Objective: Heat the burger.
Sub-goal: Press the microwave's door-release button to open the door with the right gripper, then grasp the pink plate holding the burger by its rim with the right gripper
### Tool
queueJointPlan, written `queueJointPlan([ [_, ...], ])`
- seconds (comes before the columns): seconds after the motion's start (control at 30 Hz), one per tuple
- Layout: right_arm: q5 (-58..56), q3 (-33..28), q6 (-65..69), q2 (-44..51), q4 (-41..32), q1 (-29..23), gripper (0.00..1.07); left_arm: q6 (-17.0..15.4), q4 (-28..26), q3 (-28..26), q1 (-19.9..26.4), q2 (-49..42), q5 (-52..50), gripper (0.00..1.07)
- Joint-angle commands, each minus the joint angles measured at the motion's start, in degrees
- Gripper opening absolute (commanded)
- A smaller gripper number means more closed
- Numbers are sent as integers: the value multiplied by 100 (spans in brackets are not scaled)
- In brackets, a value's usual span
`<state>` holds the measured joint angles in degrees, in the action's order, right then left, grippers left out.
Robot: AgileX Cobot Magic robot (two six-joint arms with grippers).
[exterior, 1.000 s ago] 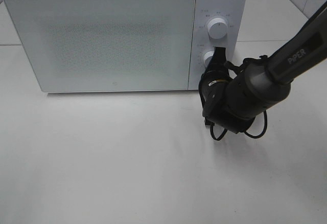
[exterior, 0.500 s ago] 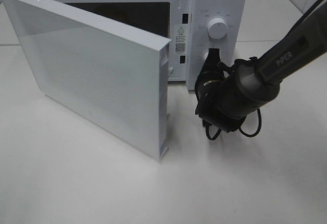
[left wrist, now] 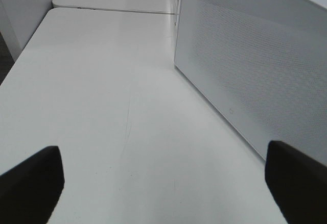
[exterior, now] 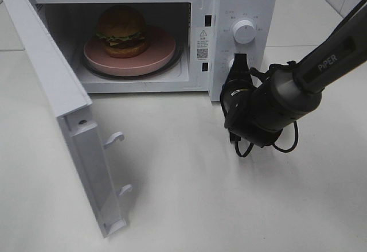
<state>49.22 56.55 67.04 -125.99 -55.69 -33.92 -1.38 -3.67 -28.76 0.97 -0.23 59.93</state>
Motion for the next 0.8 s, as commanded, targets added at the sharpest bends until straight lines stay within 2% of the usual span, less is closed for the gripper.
queueJointPlan([
  [0.03, 579, 29, 52, 304, 521, 29, 0, 6, -23, 6, 6, -120, -52, 100],
  [0.23, -516, -321, -510, 665, 527, 29, 0, 6, -23, 6, 6, -120, -52, 100],
  [0.5, -1283, -693, -1180, 1112, 527, 29, 0, 6, -23, 6, 6, -120, -52, 100],
  [0.67, -1793, -980, -2005, 1610, 596, 29, 0, 6, -23, 6, 6, -120, -52, 100],
  [0.8, -2550, -1106, -3191, 2091, 963, 29, 1, 6, -23, 6, 6, -120, -52, 100],
])
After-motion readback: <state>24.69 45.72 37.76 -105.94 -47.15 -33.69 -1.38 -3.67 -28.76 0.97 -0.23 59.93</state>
